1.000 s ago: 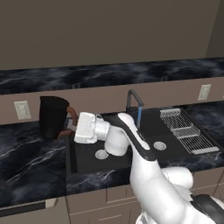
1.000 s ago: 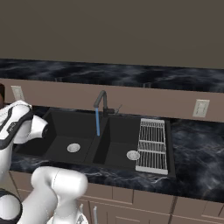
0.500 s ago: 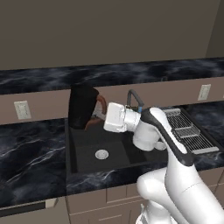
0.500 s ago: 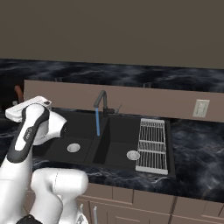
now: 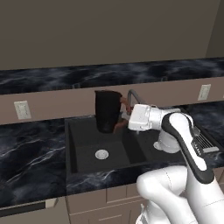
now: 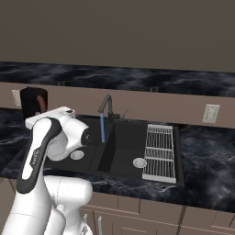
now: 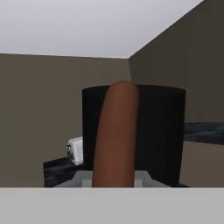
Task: Turn on the sink faucet and place the jug under the water for a few seconds to fill it up.
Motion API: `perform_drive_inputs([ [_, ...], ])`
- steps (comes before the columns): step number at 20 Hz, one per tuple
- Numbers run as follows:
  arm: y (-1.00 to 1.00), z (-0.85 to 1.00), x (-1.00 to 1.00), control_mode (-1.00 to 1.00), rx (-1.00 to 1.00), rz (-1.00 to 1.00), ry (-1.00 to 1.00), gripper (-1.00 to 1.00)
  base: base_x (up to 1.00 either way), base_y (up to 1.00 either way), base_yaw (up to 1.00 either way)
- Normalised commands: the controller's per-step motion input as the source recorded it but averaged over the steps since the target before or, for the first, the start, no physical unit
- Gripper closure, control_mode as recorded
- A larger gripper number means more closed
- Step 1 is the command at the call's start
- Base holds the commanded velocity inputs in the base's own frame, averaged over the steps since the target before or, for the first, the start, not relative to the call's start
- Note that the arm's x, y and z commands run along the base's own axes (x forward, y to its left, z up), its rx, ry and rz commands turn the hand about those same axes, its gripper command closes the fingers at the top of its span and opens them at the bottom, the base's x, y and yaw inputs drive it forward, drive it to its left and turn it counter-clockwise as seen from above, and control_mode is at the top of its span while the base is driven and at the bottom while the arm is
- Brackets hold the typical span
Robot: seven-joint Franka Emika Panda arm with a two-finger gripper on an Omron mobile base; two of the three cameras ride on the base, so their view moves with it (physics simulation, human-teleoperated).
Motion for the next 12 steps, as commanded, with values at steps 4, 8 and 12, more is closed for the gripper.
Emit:
perform_drive_inputs([
  [4, -1.00, 0.00, 0.00, -1.00, -0.16, 0.00, 0.18, 1.00, 0.00, 0.00, 0.00],
  [8, -0.90, -0.10, 0.00, -1.00, -0.15, 0.01, 0.20, 1.00, 0.00, 0.00, 0.00],
  [12, -0.37, -0.40, 0.02, -1.00, -0.10, 0.04, 0.26, 1.00, 0.00, 0.00, 0.00],
])
